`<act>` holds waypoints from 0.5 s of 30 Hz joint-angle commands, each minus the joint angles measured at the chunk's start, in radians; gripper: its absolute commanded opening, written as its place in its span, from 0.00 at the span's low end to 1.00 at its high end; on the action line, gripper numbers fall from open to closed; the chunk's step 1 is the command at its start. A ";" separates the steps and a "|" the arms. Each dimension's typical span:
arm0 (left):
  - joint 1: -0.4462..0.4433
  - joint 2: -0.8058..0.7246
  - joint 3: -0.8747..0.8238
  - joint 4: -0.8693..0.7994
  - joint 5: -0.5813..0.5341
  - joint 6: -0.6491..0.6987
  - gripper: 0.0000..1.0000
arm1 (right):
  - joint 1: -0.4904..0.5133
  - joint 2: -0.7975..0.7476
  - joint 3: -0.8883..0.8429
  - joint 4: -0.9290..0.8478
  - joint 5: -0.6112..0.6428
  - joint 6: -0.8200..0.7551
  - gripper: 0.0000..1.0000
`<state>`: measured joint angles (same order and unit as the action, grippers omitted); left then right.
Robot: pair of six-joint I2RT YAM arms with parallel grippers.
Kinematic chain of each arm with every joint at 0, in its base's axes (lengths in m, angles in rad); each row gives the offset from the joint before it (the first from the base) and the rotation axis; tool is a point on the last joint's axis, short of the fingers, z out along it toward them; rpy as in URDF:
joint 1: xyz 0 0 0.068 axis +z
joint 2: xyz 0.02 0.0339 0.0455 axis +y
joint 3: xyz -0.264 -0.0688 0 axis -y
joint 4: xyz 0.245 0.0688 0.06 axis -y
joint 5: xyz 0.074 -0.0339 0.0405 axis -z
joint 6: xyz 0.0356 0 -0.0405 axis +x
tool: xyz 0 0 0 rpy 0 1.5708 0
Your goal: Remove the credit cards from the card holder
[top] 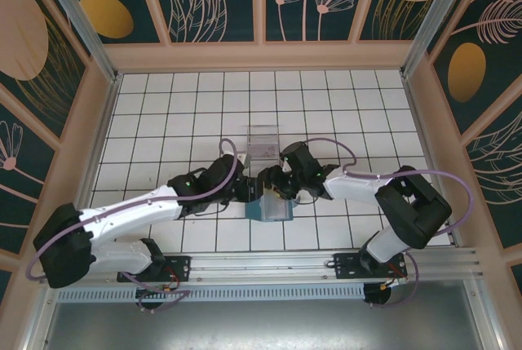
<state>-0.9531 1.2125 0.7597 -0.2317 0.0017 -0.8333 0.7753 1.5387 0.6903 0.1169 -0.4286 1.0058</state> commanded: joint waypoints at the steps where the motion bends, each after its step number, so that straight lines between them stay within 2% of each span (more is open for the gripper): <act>1: 0.012 -0.057 0.051 -0.165 -0.159 0.032 0.44 | 0.024 0.028 0.052 -0.028 -0.012 0.011 0.55; 7: 0.025 -0.139 0.071 -0.264 -0.279 -0.014 0.46 | 0.062 0.081 0.110 -0.044 -0.013 0.011 0.54; 15: 0.037 -0.164 0.066 -0.262 -0.276 -0.058 0.51 | 0.096 0.162 0.148 -0.047 -0.006 0.011 0.54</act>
<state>-0.9207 1.0592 0.8112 -0.4667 -0.2550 -0.8619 0.8600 1.6752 0.8074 0.0963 -0.4286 1.0058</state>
